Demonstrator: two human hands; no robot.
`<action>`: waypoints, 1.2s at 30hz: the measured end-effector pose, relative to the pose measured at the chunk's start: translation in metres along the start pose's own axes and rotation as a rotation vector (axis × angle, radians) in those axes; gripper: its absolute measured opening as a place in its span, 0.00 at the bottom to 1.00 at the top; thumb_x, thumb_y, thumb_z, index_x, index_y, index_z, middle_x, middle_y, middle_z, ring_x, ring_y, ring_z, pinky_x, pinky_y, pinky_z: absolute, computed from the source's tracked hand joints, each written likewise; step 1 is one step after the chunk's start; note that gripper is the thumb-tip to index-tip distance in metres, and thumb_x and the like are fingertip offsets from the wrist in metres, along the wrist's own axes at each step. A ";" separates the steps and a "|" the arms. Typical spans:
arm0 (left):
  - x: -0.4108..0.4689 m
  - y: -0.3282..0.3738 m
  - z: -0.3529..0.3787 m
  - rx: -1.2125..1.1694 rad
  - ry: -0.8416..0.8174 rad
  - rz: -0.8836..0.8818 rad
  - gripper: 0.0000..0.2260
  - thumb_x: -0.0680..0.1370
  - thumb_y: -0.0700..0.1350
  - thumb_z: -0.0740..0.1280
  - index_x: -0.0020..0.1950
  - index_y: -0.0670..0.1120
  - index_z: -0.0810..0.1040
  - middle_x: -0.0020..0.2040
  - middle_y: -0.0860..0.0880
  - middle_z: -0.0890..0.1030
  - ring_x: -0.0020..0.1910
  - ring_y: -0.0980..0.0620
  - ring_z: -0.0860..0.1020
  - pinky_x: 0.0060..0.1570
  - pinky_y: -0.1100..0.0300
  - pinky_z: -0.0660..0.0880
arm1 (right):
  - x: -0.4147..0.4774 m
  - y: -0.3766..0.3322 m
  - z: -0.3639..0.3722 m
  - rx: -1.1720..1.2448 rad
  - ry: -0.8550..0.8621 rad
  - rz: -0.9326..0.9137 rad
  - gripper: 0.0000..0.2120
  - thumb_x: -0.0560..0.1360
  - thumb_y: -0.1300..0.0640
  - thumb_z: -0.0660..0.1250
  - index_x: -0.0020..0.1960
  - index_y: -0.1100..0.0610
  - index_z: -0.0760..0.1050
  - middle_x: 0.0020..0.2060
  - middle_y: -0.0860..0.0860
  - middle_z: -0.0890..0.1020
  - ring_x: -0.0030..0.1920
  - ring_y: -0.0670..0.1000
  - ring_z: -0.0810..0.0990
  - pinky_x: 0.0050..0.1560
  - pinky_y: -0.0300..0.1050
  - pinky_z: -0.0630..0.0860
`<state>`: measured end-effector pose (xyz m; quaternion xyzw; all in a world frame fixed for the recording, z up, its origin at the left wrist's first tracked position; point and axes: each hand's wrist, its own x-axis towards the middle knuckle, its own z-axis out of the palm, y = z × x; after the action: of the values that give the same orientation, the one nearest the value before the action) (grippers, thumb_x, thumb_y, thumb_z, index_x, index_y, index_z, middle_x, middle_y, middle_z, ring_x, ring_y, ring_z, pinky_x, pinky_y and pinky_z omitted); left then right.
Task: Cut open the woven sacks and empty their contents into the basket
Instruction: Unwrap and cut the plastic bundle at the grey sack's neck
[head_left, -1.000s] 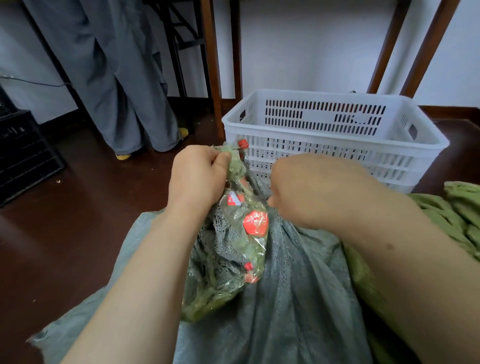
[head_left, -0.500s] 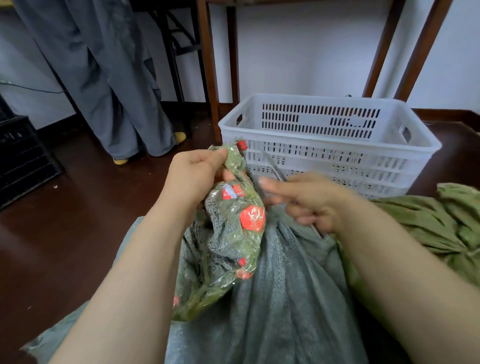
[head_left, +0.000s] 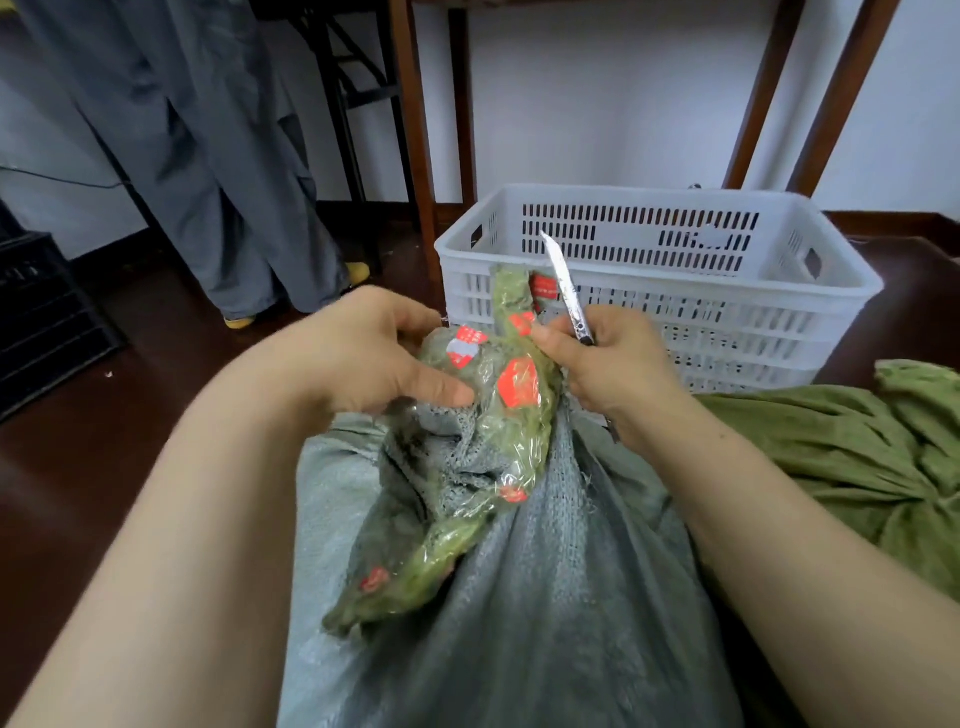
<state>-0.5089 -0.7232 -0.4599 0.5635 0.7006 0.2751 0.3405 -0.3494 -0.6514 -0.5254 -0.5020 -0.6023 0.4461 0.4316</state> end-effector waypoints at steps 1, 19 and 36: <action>-0.001 0.003 -0.003 0.013 0.026 0.028 0.21 0.68 0.38 0.76 0.58 0.49 0.78 0.32 0.50 0.80 0.18 0.60 0.69 0.22 0.69 0.70 | 0.001 0.001 0.000 -0.014 0.000 -0.030 0.09 0.75 0.57 0.70 0.38 0.56 0.74 0.27 0.47 0.71 0.23 0.41 0.65 0.30 0.37 0.65; 0.026 -0.012 0.036 -0.183 -0.102 -0.080 0.12 0.67 0.46 0.78 0.43 0.40 0.80 0.32 0.50 0.81 0.24 0.58 0.78 0.20 0.71 0.68 | 0.010 0.009 0.007 -0.044 -0.051 -0.027 0.07 0.72 0.56 0.73 0.39 0.57 0.77 0.23 0.43 0.73 0.19 0.38 0.68 0.25 0.33 0.64; 0.037 -0.025 0.039 -0.131 0.224 0.099 0.17 0.75 0.54 0.68 0.36 0.40 0.76 0.24 0.44 0.70 0.18 0.53 0.64 0.18 0.68 0.61 | -0.010 -0.043 -0.024 -0.454 -0.410 0.070 0.08 0.81 0.60 0.56 0.50 0.58 0.73 0.31 0.56 0.72 0.23 0.49 0.66 0.21 0.36 0.61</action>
<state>-0.4980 -0.6921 -0.5091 0.5397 0.6860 0.3980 0.2822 -0.3345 -0.6632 -0.4785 -0.5054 -0.7435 0.4068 0.1621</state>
